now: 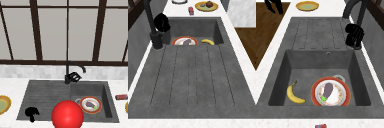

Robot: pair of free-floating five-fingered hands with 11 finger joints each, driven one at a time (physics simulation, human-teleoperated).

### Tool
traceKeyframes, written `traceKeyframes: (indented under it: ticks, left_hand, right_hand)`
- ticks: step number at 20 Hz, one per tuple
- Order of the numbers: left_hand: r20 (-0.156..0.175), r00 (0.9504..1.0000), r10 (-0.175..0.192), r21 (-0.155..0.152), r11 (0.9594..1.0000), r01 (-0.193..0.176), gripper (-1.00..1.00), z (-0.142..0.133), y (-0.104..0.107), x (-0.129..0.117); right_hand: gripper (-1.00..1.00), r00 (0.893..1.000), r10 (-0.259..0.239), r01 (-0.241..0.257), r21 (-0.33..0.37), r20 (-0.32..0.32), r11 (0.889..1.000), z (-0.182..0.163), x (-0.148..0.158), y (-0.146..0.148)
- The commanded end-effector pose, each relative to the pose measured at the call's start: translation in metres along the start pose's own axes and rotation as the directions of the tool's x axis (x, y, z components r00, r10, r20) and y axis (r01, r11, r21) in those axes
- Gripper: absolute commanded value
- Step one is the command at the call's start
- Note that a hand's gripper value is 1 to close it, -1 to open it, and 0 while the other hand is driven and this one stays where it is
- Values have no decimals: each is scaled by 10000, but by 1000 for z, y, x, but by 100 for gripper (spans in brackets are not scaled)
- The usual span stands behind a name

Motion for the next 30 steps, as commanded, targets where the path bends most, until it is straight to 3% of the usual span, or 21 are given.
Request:
traceKeyframes:
  ticks: [1,7,14,18,20,23,25,30]
  left_hand:
    - [0,10000,0,0,10000,0,0,0,0,0]
    - [0,10000,0,0,10000,0,0,0,0,0]
    - [0,10000,0,0,10000,0,0,0,0,0]
    - [0,10000,0,0,10000,0,0,0,0,0]
    - [0,10000,0,0,10000,0,0,0,0,0]
    - [0,10000,0,0,10000,0,0,0,0,0]
    - [0,10000,0,0,10000,0,0,0,0,0]
    - [0,10000,0,0,10000,0,0,0,0,0]
  right_hand:
    - [-100,9957,-495,425,885,786,9952,0,-2,-4]
    - [-100,9855,-899,613,1916,1442,9796,-4,-19,-10]
    - [-100,9610,-1657,918,3093,2216,9465,-7,-22,-15]
    - [-100,9489,-2248,1298,3758,2212,9176,-12,-32,-23]
    - [-100,9548,-1988,1180,3319,2212,9359,-10,-25,-21]
    - [-100,9570,-1850,1024,3363,2236,9362,-12,-29,-25]
    - [-100,9564,-1992,1154,3499,2138,9296,-23,-39,-37]
    - [-100,9281,-2752,1410,4471,2508,8833,-46,-60,-44]
